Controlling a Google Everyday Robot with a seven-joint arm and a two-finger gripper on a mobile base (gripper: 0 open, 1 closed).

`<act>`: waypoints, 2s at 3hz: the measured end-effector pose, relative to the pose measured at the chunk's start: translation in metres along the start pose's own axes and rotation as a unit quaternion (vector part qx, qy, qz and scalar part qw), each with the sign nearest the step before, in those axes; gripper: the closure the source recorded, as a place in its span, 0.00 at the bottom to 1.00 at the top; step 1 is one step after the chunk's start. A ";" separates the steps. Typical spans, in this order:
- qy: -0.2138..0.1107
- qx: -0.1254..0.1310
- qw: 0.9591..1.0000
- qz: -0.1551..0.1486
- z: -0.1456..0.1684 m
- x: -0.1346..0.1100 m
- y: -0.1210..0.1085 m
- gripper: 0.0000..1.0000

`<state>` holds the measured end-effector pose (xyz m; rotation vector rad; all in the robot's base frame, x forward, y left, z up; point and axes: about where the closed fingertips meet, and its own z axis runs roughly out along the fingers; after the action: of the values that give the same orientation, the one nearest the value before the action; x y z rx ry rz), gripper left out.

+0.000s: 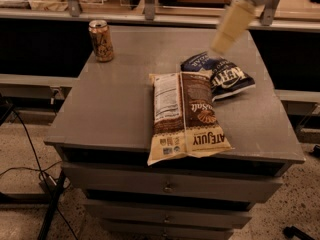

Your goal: Move orange can near brown chip bag

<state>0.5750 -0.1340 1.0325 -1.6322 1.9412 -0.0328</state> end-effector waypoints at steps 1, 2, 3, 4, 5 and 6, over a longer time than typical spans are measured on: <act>-0.041 0.022 0.999 -0.025 -0.009 -0.055 -0.023 0.00; -0.045 0.021 0.998 -0.024 -0.008 -0.056 -0.022 0.00; -0.109 -0.022 0.994 -0.008 0.031 -0.072 -0.018 0.00; -0.189 -0.015 0.982 0.017 0.066 -0.094 -0.033 0.00; -0.255 -0.005 0.966 0.036 0.111 -0.130 -0.043 0.00; -0.303 0.037 0.950 0.058 0.145 -0.165 -0.075 0.00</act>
Offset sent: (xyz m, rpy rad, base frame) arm 0.0203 0.0416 0.0381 0.0473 -0.0753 0.0531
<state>0.7178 0.0474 1.0114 -1.2757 1.5267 0.3938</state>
